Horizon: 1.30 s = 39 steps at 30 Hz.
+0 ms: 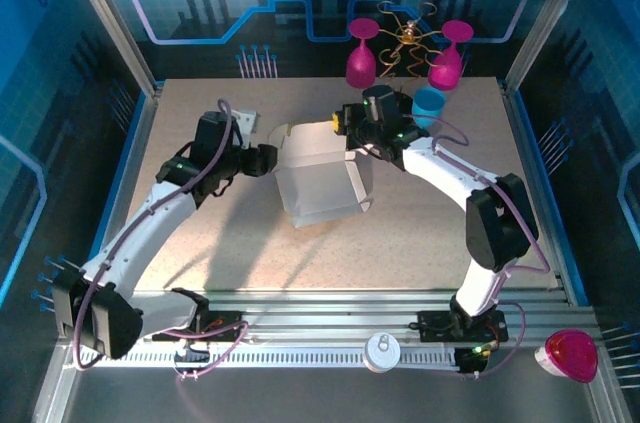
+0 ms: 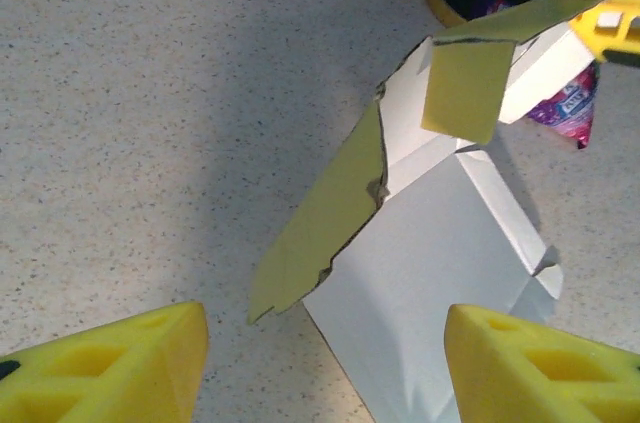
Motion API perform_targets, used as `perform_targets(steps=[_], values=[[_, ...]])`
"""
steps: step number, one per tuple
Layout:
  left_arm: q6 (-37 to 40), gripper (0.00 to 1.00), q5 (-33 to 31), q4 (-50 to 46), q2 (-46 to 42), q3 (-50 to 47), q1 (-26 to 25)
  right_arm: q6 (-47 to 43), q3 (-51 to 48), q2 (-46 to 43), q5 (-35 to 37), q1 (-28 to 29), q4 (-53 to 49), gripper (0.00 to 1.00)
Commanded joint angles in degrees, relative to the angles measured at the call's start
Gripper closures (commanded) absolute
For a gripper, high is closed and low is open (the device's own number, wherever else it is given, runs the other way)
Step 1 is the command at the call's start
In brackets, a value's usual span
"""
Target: Fold the paper box
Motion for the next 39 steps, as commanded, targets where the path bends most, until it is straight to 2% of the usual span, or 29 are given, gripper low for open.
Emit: perform_targets(steps=[1, 6, 8, 11, 16, 20, 22, 27, 30, 31, 32, 34, 35, 37, 39], values=[[4.0, 0.35, -3.1, 0.1, 3.1, 0.4, -0.4, -0.6, 2.3, 0.5, 0.6, 0.7, -1.0, 1.00], [4.5, 0.40, -6.9, 0.6, 7.7, 1.9, -2.2, -0.3, 2.2, 0.5, 0.6, 0.8, -1.0, 1.00], [3.3, 0.48, -10.1, 0.7, 8.9, 3.1, -2.4, -0.2, 2.2, 0.4, 0.4, 0.8, -0.9, 1.00], [2.0, 0.59, -11.5, 1.9, 10.1, 3.9, -2.9, -0.1, 2.2, 0.3, 0.3, 0.8, -0.9, 1.00], [0.7, 0.85, -19.6, 2.4, 12.6, 5.9, -5.8, 0.0, 2.3, 0.2, 0.7, 1.1, -1.1, 1.00], [-2.3, 0.95, -25.3, 1.7, 14.8, 7.1, -7.8, 1.1, 2.2, 0.5, 0.6, 1.5, -0.3, 1.00], [-3.9, 1.00, -30.5, 1.0, 16.4, 7.8, -9.5, 1.6, 2.3, 0.5, 1.1, 2.0, 0.0, 1.00], [-8.9, 1.00, -44.2, -3.4, 21.7, 11.3, -13.7, 3.1, 2.5, 0.5, 2.7, 3.2, 0.1, 1.00], [-12.5, 1.00, -44.5, -5.4, 23.1, 12.8, -14.1, 2.9, 2.8, 0.8, 3.9, 3.7, -0.2, 1.00], [-13.2, 0.99, -43.5, -5.5, 22.7, 12.9, -14.0, 2.5, 2.8, 1.1, 4.2, 3.9, -0.1, 1.00], [-13.8, 0.90, -42.3, -5.6, 21.9, 12.8, -13.8, 2.0, 2.6, 1.5, 4.6, 4.1, 0.4, 1.00], [-16.0, 0.57, -38.2, -5.7, 18.4, 11.3, -13.0, 0.6, 2.2, 2.6, 6.1, 4.6, 2.2, 1.00], [-17.0, 0.44, -34.9, -5.2, 16.1, 9.9, -12.0, 0.0, 1.8, 3.2, 6.9, 4.9, 4.0, 1.00], [-21.1, 0.35, -25.0, -4.9, 10.2, 6.4, -8.2, -0.5, 1.3, 5.0, 7.9, 5.7, 7.6, 1.00], [-24.2, 0.34, -15.3, -3.6, 4.1, 2.5, -3.9, -1.1, 1.5, 6.6, 8.9, 6.7, 9.9, 1.00]])
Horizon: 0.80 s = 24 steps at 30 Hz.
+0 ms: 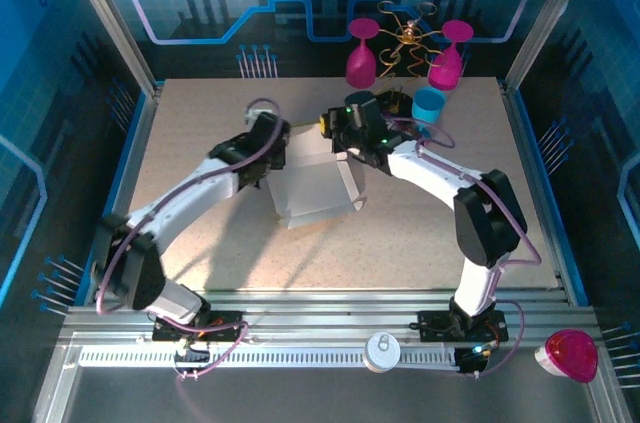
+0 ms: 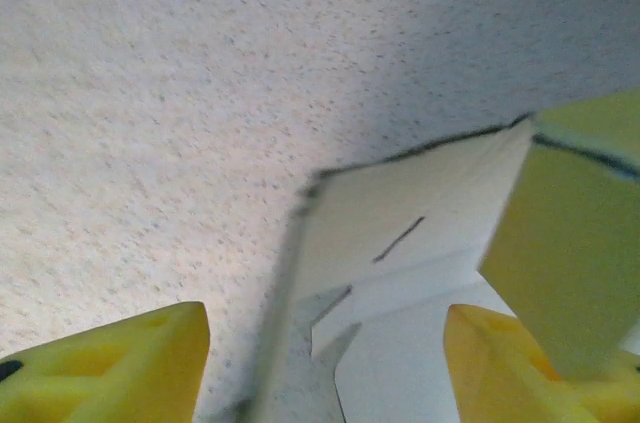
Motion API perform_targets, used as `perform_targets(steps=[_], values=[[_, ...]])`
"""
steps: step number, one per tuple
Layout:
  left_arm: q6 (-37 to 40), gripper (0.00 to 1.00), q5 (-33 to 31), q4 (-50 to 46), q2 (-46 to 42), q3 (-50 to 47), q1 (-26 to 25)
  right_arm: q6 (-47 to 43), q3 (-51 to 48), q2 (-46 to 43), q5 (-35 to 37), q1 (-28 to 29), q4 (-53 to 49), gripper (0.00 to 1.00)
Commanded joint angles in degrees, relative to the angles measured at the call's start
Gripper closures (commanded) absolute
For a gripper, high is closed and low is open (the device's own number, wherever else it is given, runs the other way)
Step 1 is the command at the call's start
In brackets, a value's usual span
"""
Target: Fold the paper box
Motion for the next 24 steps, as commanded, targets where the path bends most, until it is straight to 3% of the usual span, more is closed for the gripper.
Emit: perform_targets(steps=[1, 6, 10, 18, 24], values=[[-8.8, 0.34, 17.5, 0.9, -11.5, -5.4, 7.0, -1.8, 0.9, 3.4, 3.2, 2.3, 6.3, 1.00], [-15.0, 0.36, 29.9, 0.4, -21.5, -11.8, 17.4, -3.8, 0.6, 6.8, 4.6, 4.2, 13.5, 1.00], [-18.1, 0.41, 37.9, 2.5, -22.4, -16.3, 24.4, -4.8, -2.2, 7.7, 5.1, 5.3, 18.9, 1.00], [-24.3, 0.44, 43.5, 13.3, -17.9, -23.7, 29.3, -13.7, -8.4, 9.2, 1.5, 5.5, 31.4, 1.00], [-23.9, 0.45, 44.9, 16.1, -15.2, -23.5, 30.7, -16.9, -16.0, 10.0, -0.7, 5.3, 41.3, 1.00]])
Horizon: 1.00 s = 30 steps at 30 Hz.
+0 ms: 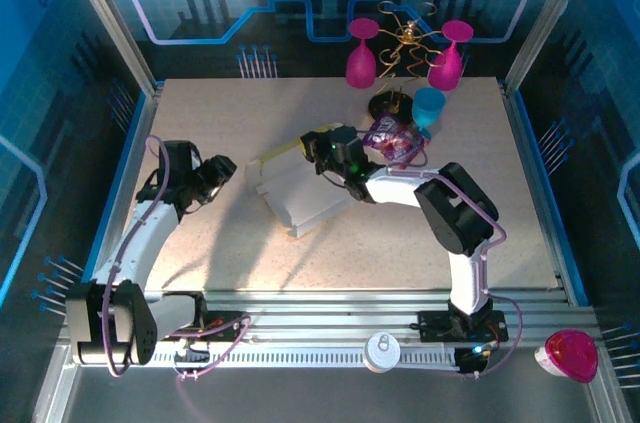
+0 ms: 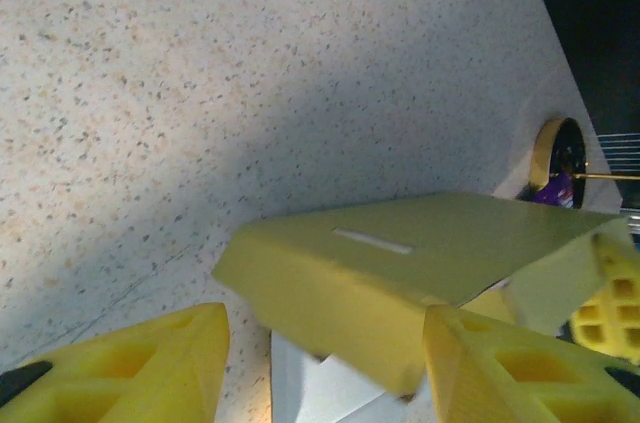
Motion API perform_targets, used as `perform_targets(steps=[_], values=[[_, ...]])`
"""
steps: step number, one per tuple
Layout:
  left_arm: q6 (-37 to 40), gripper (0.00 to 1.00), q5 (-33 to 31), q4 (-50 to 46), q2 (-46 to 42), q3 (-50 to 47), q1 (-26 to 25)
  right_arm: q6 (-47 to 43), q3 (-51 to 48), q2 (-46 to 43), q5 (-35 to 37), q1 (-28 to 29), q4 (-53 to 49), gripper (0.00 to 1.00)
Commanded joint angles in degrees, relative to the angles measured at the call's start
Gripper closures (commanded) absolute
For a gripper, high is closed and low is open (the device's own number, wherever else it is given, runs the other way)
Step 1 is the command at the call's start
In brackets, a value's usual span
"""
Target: Fold the paper box
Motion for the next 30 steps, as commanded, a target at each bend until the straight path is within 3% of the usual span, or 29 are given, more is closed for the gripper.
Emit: perform_targets(steps=[1, 5, 9, 13, 18, 24, 30], values=[[-1.2, 0.45, 3.0, 4.0, 1.0, 0.0, 0.7, -3.4, -3.5, 1.5, -1.1, 0.2, 8.9, 1.00], [-1.8, 0.46, 4.2, 6.3, 1.5, -1.8, 0.7, -4.5, -5.3, 1.1, -2.2, -0.1, 10.6, 1.00], [1.0, 0.54, 6.1, 8.5, 2.0, -4.2, 0.7, -4.5, -5.7, 1.4, -3.6, -0.4, 10.1, 1.00], [11.0, 0.74, 5.8, 5.6, 4.2, -3.1, 0.8, -4.6, -4.3, 1.6, -4.7, -1.1, 6.7, 1.00], [25.9, 0.83, 3.4, 1.6, 7.0, -1.5, 0.6, -5.1, -0.7, 1.6, -5.8, -2.2, 0.6, 1.00], [38.8, 0.86, 2.8, 2.5, 7.3, -2.5, -2.8, -5.5, 2.9, 3.0, -8.6, -3.6, -3.2, 1.00], [46.9, 0.79, 1.0, 4.0, 11.1, -1.1, -9.1, -5.2, 3.7, 4.0, -9.4, -3.7, -3.8, 1.00]])
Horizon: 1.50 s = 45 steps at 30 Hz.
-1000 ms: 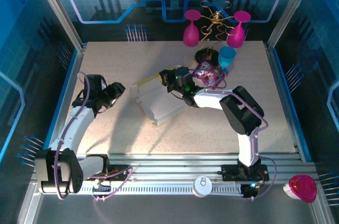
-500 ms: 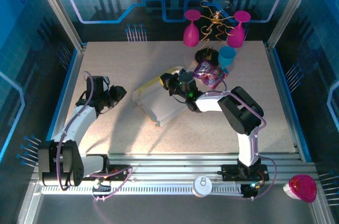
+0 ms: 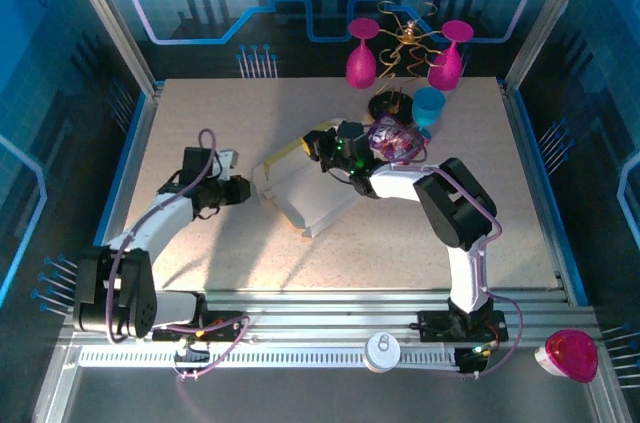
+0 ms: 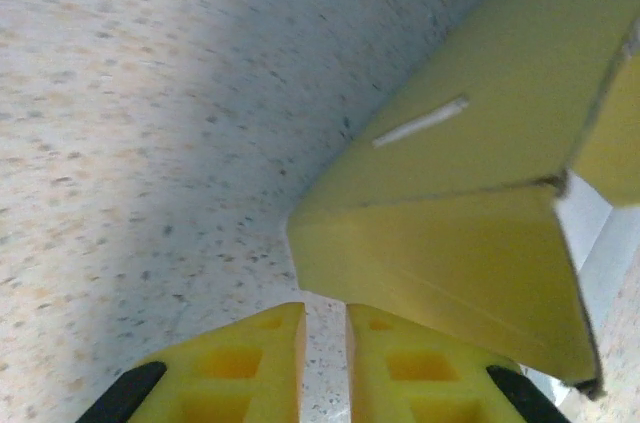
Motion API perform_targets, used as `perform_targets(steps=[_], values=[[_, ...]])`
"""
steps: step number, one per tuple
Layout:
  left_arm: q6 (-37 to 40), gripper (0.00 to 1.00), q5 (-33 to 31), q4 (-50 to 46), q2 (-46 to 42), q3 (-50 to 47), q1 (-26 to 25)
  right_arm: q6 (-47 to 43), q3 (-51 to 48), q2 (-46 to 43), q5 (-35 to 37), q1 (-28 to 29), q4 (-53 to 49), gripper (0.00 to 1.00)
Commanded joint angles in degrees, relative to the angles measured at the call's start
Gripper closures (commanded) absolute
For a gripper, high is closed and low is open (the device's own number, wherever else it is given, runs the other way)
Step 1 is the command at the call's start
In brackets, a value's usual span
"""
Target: Fold the paper box
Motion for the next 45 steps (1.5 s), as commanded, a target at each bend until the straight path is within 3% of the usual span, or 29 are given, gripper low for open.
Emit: perform_targets(steps=[1, 10, 45], values=[[9.1, 0.78, -1.6, 1.4, 2.5, 2.1, -2.9, -0.6, 1.2, 2.0, -1.1, -0.4, -2.8, 1.00], [11.1, 0.71, -2.3, 6.1, 5.3, 2.4, -5.4, 0.3, 1.8, 2.5, -1.8, -1.0, -2.0, 1.00], [9.5, 0.70, -1.2, 11.3, 8.5, 8.0, -10.6, 2.7, 3.0, 4.1, -3.3, -1.9, -1.0, 1.00]])
